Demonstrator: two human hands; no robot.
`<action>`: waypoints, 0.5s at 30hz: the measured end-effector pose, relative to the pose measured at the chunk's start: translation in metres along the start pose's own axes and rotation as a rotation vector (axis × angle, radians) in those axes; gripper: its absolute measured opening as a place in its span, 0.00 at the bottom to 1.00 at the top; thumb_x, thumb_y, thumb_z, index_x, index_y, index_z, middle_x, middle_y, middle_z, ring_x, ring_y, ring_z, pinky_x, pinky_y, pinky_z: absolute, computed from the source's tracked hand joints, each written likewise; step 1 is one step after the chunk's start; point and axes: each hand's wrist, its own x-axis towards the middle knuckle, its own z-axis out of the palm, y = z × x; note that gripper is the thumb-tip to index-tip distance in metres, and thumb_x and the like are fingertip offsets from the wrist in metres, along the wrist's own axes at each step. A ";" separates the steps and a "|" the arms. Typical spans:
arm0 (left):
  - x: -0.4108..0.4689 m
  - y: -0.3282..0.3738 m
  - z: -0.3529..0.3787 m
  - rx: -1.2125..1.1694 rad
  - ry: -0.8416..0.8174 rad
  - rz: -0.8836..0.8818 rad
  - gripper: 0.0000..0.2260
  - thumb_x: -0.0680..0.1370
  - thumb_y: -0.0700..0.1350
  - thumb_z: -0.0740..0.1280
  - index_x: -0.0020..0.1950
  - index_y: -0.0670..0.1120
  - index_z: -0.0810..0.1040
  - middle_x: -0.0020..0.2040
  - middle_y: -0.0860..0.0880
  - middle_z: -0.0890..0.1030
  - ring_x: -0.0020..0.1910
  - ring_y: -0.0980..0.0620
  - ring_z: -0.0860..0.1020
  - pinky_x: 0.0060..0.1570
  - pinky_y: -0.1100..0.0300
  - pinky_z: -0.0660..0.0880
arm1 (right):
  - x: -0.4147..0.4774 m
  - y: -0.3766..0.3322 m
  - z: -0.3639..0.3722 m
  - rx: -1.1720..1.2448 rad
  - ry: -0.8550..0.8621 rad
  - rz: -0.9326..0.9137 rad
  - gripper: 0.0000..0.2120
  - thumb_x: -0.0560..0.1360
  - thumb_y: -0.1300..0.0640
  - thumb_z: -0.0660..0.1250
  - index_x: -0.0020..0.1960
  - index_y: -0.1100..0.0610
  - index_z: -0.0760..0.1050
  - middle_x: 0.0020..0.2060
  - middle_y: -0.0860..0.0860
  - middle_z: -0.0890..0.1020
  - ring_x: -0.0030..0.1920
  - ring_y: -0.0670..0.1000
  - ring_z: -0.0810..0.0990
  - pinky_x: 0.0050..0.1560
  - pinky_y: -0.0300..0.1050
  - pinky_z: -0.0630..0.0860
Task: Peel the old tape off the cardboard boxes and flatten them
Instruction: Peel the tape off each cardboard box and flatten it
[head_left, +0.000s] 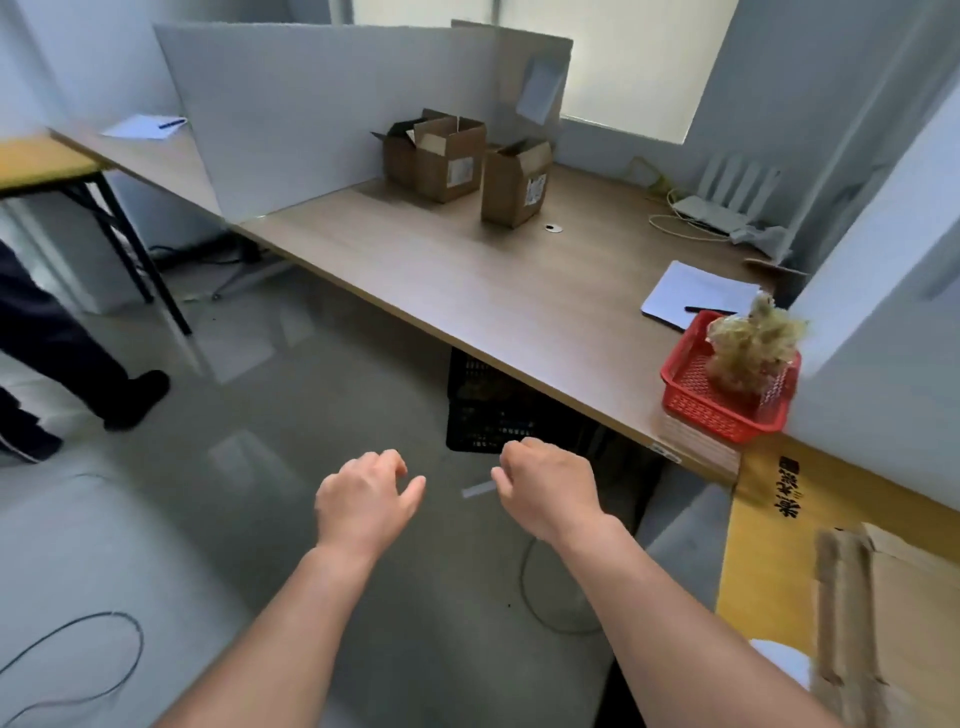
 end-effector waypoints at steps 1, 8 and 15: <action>0.009 -0.014 -0.003 -0.008 0.007 -0.013 0.15 0.77 0.60 0.62 0.54 0.51 0.77 0.50 0.53 0.79 0.53 0.51 0.77 0.46 0.58 0.70 | 0.013 -0.012 0.003 -0.001 -0.009 -0.002 0.13 0.80 0.48 0.54 0.49 0.54 0.72 0.45 0.49 0.76 0.45 0.54 0.77 0.40 0.45 0.68; 0.071 -0.070 -0.011 -0.042 0.044 -0.071 0.15 0.77 0.59 0.64 0.55 0.50 0.77 0.51 0.52 0.80 0.53 0.50 0.77 0.45 0.57 0.70 | 0.093 -0.061 0.021 -0.011 -0.020 -0.040 0.14 0.79 0.47 0.54 0.52 0.54 0.73 0.47 0.50 0.76 0.44 0.54 0.77 0.39 0.45 0.65; 0.155 -0.090 0.000 -0.009 0.038 -0.066 0.16 0.77 0.60 0.62 0.58 0.51 0.76 0.52 0.53 0.79 0.55 0.51 0.76 0.49 0.57 0.69 | 0.185 -0.069 0.038 0.013 -0.017 -0.060 0.14 0.79 0.47 0.55 0.53 0.53 0.75 0.46 0.49 0.77 0.43 0.53 0.78 0.40 0.45 0.72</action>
